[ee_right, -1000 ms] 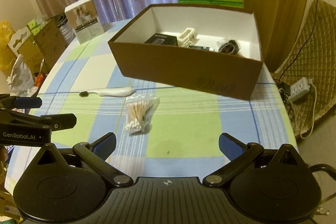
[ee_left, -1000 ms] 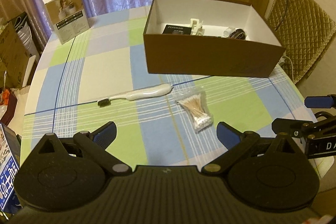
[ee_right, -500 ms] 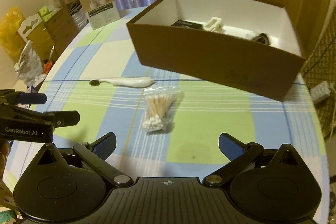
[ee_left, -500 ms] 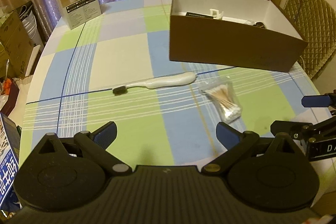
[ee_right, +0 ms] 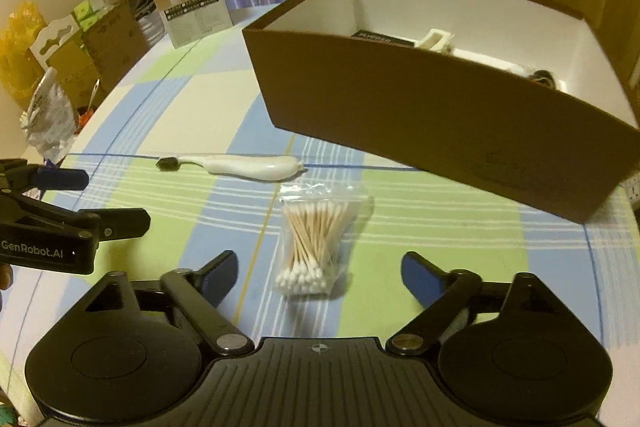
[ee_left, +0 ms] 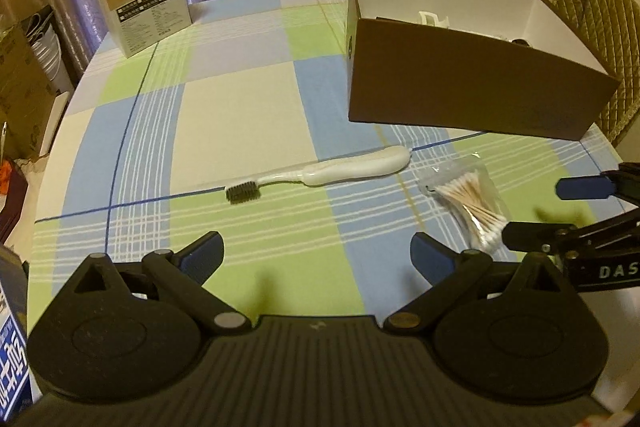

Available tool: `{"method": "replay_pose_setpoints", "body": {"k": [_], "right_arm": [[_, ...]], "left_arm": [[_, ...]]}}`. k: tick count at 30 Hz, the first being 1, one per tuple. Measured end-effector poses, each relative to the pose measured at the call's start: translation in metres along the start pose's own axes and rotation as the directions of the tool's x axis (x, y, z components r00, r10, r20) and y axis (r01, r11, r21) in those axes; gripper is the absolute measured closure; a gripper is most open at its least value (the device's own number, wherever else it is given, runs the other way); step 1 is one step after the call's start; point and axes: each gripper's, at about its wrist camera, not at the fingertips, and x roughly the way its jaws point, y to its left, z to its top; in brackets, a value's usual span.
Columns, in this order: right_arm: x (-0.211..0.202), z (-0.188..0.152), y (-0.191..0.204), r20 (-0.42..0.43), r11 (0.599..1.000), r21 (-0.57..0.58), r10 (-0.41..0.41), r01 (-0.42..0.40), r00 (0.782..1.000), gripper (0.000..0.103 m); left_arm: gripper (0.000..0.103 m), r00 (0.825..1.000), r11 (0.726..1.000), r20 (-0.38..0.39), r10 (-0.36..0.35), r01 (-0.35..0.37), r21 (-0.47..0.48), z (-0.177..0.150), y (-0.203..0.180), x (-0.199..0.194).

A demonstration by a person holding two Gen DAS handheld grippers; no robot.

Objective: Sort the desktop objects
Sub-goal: 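Grasp the white toothbrush with left tool while right tool grasps cotton swab bag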

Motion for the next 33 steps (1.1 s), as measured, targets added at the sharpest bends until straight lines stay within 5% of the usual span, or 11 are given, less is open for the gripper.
{"method": "replay_pose_setpoints", "body": {"k": [8, 16, 26, 33], "right_arm": [[0.031, 0.004, 0.003, -0.044, 0.999, -0.031, -0.008, 0.006, 0.999, 0.041], [0.043, 0.0, -0.01, -0.07, 0.999, -0.035, -0.03, 0.027, 0.997, 0.077], [0.015, -0.012, -0.076, -0.078, 0.977, 0.139, -0.154, 0.164, 0.985, 0.078], [-0.007, -0.025, -0.112, -0.095, 0.939, 0.244, -0.226, 0.242, 0.97, 0.077]], "left_arm": [[0.006, 0.999, 0.997, -0.029, -0.023, 0.025, 0.067, 0.011, 0.003, 0.032], [0.007, 0.997, 0.983, -0.029, -0.067, 0.071, 0.17, 0.023, -0.001, 0.059], [0.01, 0.989, 0.932, -0.035, -0.14, 0.144, 0.332, 0.042, -0.002, 0.096], [0.03, 0.971, 0.901, -0.117, -0.209, 0.237, 0.364, 0.046, 0.002, 0.115]]}}
